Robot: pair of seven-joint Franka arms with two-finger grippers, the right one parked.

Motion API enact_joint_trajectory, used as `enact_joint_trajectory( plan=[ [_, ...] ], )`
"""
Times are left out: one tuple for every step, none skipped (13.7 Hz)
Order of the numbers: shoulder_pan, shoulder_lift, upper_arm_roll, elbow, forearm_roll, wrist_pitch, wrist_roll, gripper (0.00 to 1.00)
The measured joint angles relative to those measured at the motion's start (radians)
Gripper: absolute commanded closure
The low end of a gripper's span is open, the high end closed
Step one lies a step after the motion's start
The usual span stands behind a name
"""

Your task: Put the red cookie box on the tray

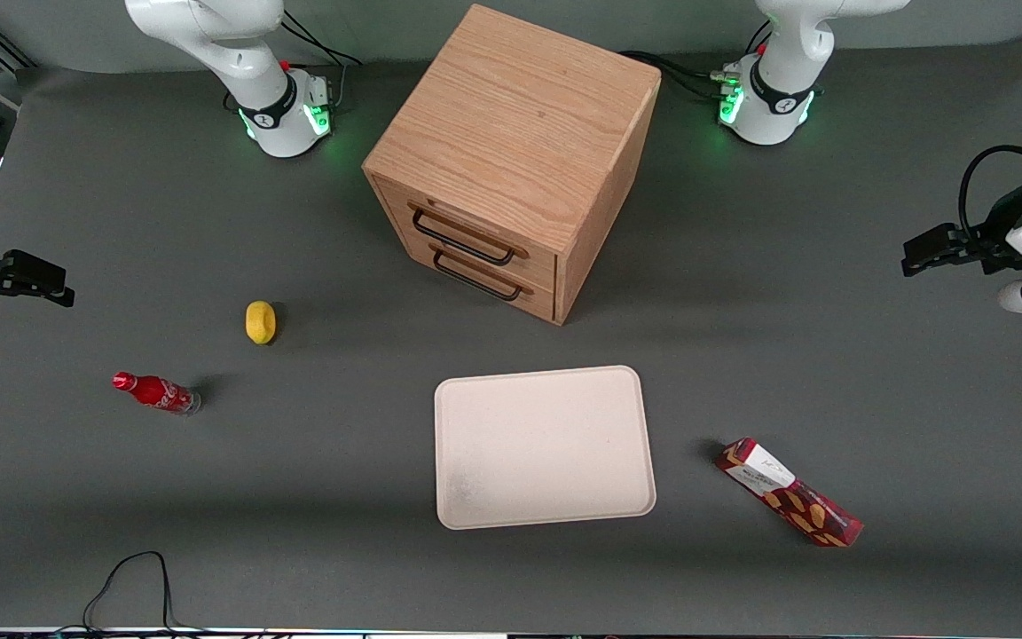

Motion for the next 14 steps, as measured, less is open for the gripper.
enact_joint_trajectory(
  plan=[
    [0.0, 0.0, 0.0, 0.0, 0.0, 0.0, 0.0, 0.0],
    [0.0, 0.0, 0.0, 0.0, 0.0, 0.0, 0.001, 0.0],
    [0.0, 0.0, 0.0, 0.0, 0.0, 0.0, 0.001, 0.0],
    [0.0, 0.0, 0.0, 0.0, 0.0, 0.0, 0.001, 0.0],
    [0.0, 0.0, 0.0, 0.0, 0.0, 0.0, 0.001, 0.0],
    [0.0, 0.001, 0.0, 0.0, 0.0, 0.0, 0.001, 0.0],
    [0.0, 0.004, 0.0, 0.003, 0.0, 0.001, 0.001, 0.0],
    [0.0, 0.01, -0.001, 0.012, -0.001, 0.003, 0.001, 0.0],
    [-0.001, 0.024, -0.004, 0.032, -0.001, 0.006, 0.0, 0.0],
    [-0.003, 0.052, -0.008, 0.068, -0.002, 0.01, -0.003, 0.0],
    [-0.011, 0.089, -0.011, 0.111, -0.003, 0.014, -0.013, 0.0],
    [-0.027, 0.134, -0.014, 0.157, -0.004, 0.017, -0.038, 0.0],
    [-0.05, 0.187, -0.017, 0.209, -0.004, 0.02, -0.069, 0.0],
    [-0.075, 0.245, -0.02, 0.267, -0.004, 0.022, -0.099, 0.0]
  ],
)
